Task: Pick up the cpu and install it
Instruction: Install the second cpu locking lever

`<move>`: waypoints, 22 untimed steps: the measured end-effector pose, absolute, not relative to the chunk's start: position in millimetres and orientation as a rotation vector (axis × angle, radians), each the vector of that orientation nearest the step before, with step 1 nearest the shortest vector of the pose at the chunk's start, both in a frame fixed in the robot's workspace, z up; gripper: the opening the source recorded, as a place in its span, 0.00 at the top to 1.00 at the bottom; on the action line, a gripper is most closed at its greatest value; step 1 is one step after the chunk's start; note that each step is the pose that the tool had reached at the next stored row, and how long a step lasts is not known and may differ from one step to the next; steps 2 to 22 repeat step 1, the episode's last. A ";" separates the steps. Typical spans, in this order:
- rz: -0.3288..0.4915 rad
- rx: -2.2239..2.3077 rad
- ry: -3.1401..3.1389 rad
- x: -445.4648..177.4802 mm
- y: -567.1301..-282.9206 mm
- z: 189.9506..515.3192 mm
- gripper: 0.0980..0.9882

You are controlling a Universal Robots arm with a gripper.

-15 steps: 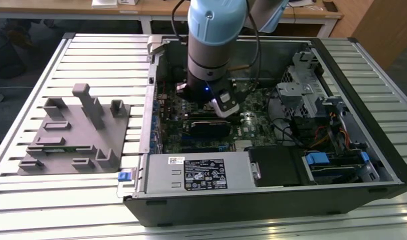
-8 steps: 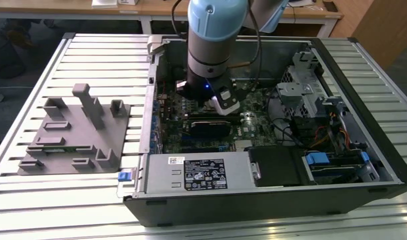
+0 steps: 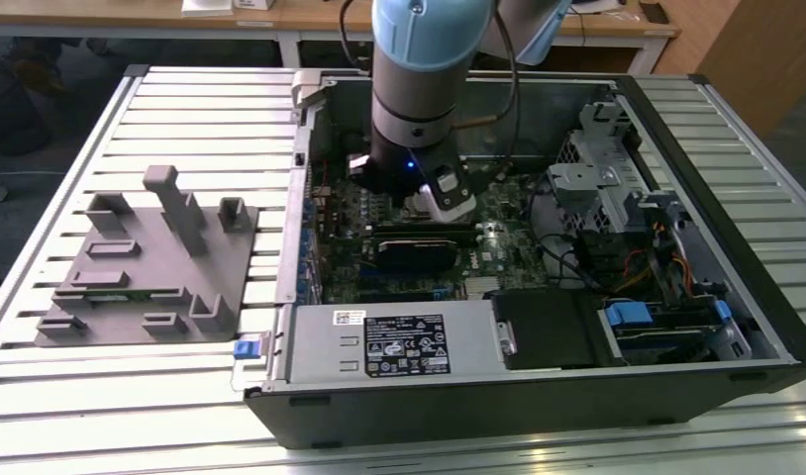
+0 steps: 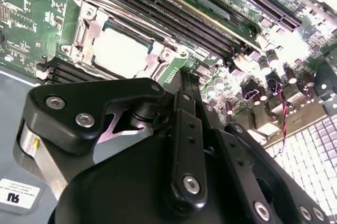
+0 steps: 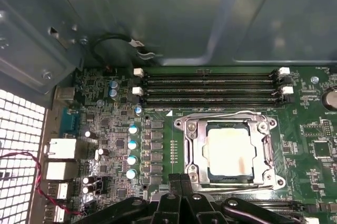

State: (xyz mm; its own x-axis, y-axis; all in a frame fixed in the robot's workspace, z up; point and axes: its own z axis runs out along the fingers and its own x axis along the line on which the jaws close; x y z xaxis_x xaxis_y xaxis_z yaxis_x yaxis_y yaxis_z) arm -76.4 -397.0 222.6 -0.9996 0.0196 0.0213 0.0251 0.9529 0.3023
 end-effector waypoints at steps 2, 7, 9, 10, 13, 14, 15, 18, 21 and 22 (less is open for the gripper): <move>-0.478 -0.035 -3.087 -76.4 -396.9 223.3 0.99; -0.478 -0.035 -3.087 -76.4 -396.9 223.3 0.99; -0.478 -0.035 -3.087 -76.4 -396.9 223.3 0.99; -0.478 -0.035 -3.087 -76.4 -396.9 223.3 0.99; -0.478 -0.035 -3.087 -76.4 -396.9 223.3 0.99; -0.478 -0.035 -3.087 -76.4 -396.9 223.3 0.99; -0.478 -0.035 -3.087 -76.4 -396.9 223.3 0.99; -0.478 -0.035 -3.087 -76.4 -396.9 223.3 0.99; -0.478 -0.035 -3.087 -76.4 -396.9 223.3 0.99; -0.478 -0.035 -3.087 -76.4 -396.9 223.3 0.99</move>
